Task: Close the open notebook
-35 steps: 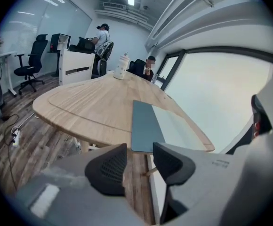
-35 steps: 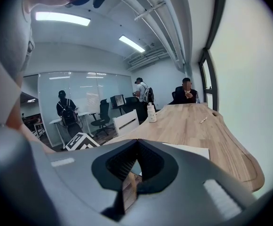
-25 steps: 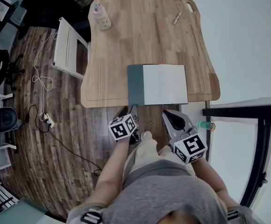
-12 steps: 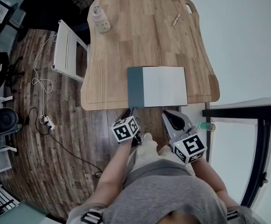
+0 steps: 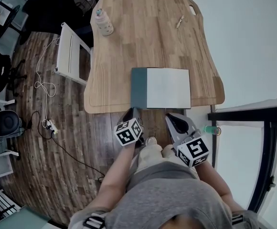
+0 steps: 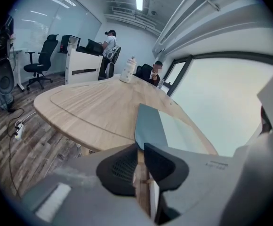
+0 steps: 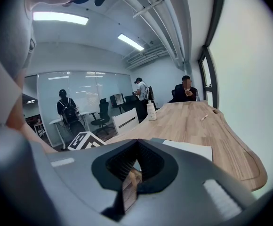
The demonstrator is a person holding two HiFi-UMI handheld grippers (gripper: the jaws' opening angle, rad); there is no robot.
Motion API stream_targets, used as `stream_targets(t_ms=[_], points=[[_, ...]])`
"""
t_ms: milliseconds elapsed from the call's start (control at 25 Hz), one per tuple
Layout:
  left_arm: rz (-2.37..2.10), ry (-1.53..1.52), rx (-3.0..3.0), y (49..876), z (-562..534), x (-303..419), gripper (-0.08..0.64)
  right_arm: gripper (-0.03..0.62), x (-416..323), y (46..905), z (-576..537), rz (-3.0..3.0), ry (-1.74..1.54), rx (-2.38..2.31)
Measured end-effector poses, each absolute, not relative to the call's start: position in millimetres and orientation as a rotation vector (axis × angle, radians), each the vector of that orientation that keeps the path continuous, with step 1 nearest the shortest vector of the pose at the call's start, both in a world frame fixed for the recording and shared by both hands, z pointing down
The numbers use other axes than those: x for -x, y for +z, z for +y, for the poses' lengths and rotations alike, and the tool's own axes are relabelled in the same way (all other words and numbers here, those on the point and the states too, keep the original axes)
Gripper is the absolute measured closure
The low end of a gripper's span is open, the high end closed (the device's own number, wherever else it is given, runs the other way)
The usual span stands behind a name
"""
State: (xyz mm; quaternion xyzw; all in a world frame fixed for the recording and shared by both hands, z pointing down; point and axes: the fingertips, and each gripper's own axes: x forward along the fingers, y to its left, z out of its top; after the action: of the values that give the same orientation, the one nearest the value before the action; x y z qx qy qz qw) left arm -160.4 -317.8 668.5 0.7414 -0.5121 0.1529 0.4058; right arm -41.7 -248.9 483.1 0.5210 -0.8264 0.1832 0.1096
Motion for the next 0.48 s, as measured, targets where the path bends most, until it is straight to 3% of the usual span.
stream_targets(t_ms=[200,480], points=[[-1.31,0.372,-1.882,660,-323,160,0.546,0.592,41,480,-248,-2.437,0.532,-1.535],[-1.342,0.366,-1.913,644,-327,158,0.551,0.592,34,468,-246,-2.448,0.506,-1.559]])
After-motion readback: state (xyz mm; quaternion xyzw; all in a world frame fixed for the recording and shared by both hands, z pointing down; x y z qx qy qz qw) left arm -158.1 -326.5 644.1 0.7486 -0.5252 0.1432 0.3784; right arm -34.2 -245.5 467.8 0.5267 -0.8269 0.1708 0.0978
